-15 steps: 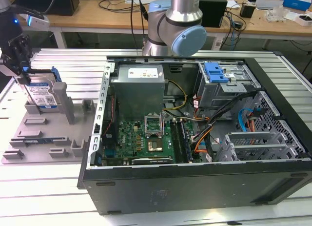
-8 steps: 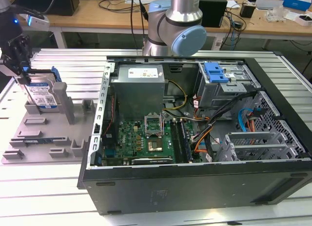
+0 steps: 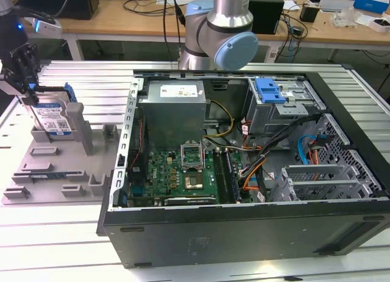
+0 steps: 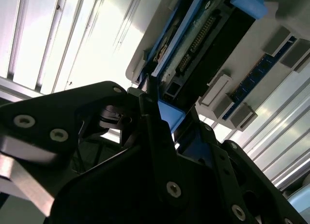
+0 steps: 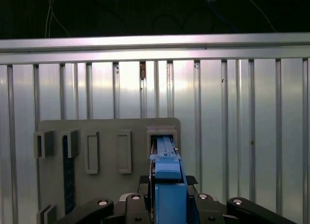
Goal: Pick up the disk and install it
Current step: 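Pick up the disk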
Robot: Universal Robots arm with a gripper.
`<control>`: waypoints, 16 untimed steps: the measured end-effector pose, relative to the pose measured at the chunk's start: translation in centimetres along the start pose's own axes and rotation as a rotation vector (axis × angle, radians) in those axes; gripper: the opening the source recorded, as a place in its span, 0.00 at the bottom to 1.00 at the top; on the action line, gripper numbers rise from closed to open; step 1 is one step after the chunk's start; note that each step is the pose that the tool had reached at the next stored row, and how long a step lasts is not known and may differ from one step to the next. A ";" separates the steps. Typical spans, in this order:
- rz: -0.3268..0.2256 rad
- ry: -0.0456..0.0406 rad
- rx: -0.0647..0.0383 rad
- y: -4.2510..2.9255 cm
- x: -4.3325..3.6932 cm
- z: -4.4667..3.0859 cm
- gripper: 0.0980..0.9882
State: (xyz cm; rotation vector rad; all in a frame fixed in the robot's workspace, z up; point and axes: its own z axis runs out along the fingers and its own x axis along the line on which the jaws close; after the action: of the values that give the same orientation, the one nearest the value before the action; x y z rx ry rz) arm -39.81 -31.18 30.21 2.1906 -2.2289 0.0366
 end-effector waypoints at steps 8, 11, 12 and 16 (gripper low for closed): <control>-0.001 -0.0005 0.026 0.00 0.05 -1.95 0.30; -0.001 -0.0007 0.027 0.00 0.06 -2.32 0.30; -0.001 -0.0007 0.027 -0.01 0.06 -2.45 0.30; -0.001 -0.0008 0.027 -0.03 0.07 -3.10 0.30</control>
State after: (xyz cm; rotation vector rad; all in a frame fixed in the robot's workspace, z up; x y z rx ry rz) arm -39.79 -31.17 33.31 2.2048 -2.2411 0.0656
